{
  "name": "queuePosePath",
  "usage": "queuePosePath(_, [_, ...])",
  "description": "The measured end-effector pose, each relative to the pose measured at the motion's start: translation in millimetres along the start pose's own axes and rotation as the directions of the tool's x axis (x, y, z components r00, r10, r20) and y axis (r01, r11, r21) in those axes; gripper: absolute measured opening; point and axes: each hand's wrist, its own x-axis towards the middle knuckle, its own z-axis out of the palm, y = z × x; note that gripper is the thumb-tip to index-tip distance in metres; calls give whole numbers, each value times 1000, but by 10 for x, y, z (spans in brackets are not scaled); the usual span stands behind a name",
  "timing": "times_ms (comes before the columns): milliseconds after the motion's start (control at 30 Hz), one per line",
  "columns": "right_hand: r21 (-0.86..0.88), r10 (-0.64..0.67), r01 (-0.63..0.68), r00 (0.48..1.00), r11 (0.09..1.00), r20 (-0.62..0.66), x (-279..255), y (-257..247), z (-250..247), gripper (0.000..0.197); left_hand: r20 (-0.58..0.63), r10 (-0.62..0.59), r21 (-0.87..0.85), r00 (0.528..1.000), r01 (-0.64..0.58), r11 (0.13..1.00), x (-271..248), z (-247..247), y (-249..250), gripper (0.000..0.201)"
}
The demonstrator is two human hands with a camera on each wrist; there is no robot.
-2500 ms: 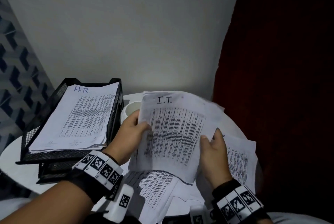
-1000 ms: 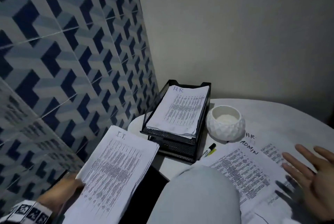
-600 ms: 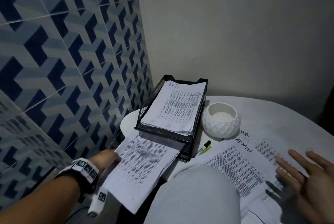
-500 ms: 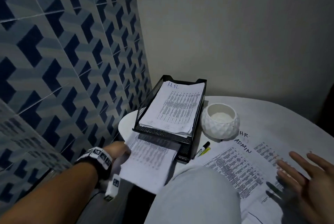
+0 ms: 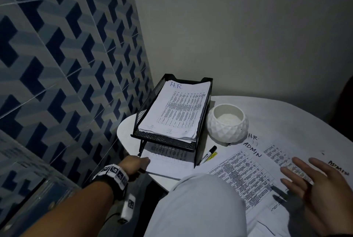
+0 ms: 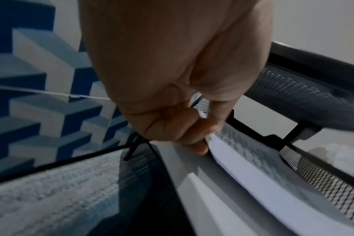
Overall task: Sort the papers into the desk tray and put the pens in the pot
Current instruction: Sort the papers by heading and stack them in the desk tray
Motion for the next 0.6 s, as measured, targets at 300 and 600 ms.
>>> queuePosePath(300, [-115,-11,5,998,993,-55,24,-22,-58,34,-87,262,656,961,-142,742,41,39,690,52])
queuePosePath(600, [-117,50,-62,994,991,-101,-80,-80,10,29,-156,302,382,940,-224,897,190,174,551,41])
